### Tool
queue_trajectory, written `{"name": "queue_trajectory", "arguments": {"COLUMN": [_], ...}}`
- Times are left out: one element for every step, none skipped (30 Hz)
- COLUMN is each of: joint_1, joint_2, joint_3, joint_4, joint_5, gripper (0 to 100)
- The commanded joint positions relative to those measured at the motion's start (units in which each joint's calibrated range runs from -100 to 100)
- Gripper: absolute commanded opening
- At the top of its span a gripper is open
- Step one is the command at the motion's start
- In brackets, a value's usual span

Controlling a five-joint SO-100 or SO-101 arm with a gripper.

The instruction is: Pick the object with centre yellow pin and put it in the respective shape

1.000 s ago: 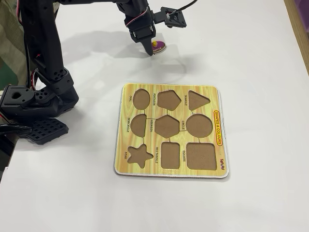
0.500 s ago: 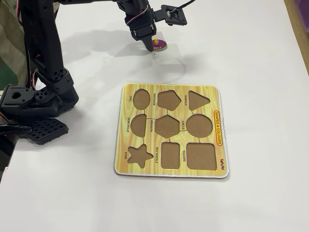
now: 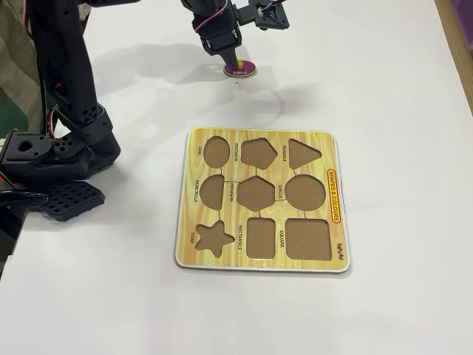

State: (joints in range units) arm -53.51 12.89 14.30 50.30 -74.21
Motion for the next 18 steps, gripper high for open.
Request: {"name": "queue_trajectory", "arguments": {"joint_1": [0.3,0.6,0.8,1.0,1.1,1.3,1.3,1.3,1.4,1.4,1.5,1.6,2.2,2.7,3.0,4.0,4.8,5.1], "joint_2": [-3.8,-3.4,-3.4,-3.3,-3.3,-3.3,-3.3,-3.3,-3.3,-3.3,-3.3,-3.3,-3.3,-3.2,-3.3,-3.3,-3.3,-3.3], "joint_3": [-2.9,-3.1,-3.1,-3.1,-3.1,-3.1,-3.1,-2.8,-2.5,-2.2,-2.1,-2.0,-2.0,-1.7,-1.3,-1.0,-1.0,-0.9], "joint_4": [-4.0,-4.8,-5.4,-5.8,-5.9,-5.8,-5.8,-5.8,-5.8,-5.8,-5.3,-5.0,-4.9,-4.9,-4.9,-4.9,-4.9,-4.9], "joint_5": [0.4,0.4,0.4,0.4,0.4,0.4,0.4,0.4,0.4,0.4,0.4,0.4,0.5,0.6,1.3,2.1,2.6,2.7], "gripper": [12,12,12,12,12,12,12,12,12,12,12,12,12,12,12,12,12,12]}}
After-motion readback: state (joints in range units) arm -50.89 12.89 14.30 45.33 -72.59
